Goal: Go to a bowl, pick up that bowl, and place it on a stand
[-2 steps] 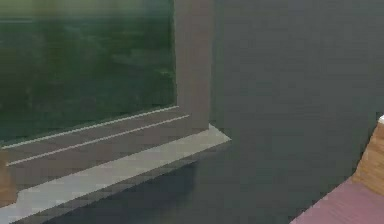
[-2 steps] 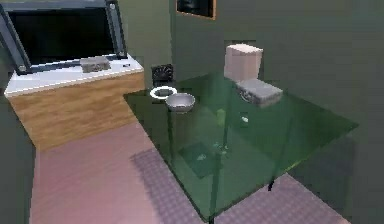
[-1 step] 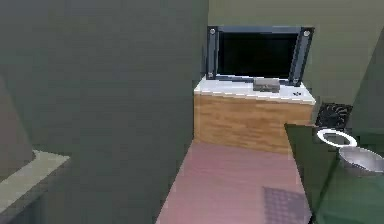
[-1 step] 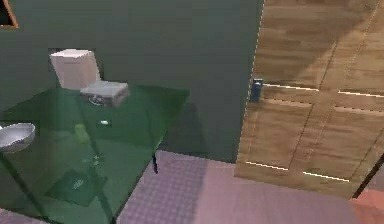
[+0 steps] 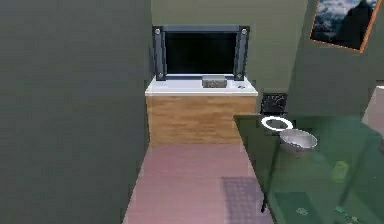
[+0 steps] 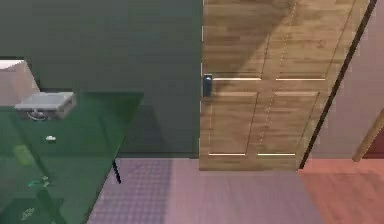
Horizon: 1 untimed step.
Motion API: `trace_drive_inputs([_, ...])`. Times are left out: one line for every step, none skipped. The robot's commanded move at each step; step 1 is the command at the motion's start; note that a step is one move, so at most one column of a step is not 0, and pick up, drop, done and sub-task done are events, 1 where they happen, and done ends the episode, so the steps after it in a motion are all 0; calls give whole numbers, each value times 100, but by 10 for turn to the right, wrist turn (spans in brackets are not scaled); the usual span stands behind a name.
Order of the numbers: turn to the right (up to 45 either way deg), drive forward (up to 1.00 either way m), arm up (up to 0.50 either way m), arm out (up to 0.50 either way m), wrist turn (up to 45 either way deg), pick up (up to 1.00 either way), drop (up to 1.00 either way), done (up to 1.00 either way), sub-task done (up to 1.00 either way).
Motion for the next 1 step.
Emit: trace_drive_inputs([0,100,0,0,0,0,0,0,0])
